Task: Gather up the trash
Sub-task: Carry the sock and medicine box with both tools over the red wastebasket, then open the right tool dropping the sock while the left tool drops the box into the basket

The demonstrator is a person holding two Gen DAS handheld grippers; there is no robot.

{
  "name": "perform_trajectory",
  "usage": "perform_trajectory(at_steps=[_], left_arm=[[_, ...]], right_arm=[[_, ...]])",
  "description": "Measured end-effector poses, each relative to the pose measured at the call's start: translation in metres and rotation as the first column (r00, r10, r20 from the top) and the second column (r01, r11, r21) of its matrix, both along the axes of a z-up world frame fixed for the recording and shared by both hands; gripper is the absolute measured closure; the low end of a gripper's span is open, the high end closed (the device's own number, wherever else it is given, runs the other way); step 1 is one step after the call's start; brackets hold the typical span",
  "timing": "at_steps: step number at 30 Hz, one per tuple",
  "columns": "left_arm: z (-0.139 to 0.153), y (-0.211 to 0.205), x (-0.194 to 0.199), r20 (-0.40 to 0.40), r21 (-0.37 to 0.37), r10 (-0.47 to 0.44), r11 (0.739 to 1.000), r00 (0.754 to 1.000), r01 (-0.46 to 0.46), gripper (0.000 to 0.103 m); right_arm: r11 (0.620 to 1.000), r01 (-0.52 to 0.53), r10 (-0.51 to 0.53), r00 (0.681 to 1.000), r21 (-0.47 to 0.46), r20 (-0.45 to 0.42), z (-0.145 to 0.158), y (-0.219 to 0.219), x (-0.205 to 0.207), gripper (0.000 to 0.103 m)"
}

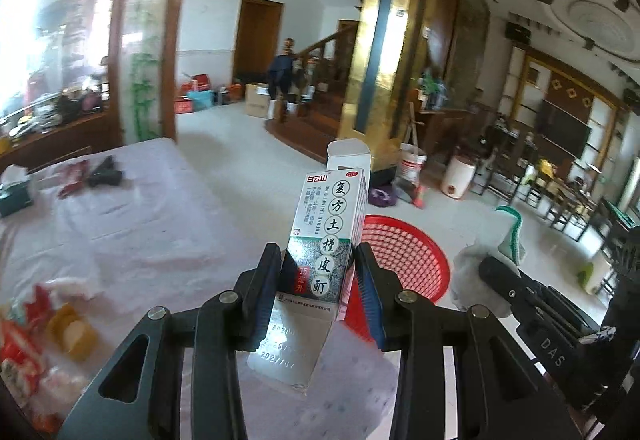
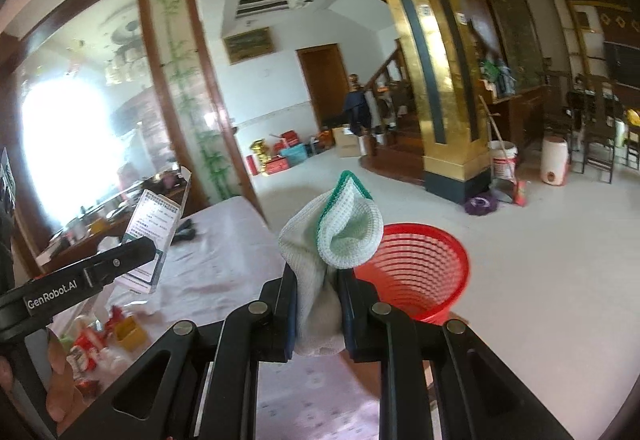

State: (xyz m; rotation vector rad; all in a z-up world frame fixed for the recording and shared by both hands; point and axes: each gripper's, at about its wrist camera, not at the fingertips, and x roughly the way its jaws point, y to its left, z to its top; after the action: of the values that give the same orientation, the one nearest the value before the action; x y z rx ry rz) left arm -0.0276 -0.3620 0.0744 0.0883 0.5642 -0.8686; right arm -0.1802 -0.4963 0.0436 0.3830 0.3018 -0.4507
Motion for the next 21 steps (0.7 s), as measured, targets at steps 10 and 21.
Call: perform_trajectory(at_steps=[10, 21], left_arm=[[-0.026, -0.063, 0.033, -0.042, -0.023, -0.02, 1.0, 0.999, 0.019, 0.066], [-0.056, -0.115, 0.049, -0.102, -0.003, -0.076, 0.997, 0.992, 0.076, 0.066]], right_arm=[[0.997, 0.081, -0.081, 0.996, 0.004, -0.026, -0.014, -0.056, 0.024, 0.084], [0.997, 0.061, -0.057, 0.996, 0.048, -0.072, -0.051, -0.097, 0.041, 0.084]])
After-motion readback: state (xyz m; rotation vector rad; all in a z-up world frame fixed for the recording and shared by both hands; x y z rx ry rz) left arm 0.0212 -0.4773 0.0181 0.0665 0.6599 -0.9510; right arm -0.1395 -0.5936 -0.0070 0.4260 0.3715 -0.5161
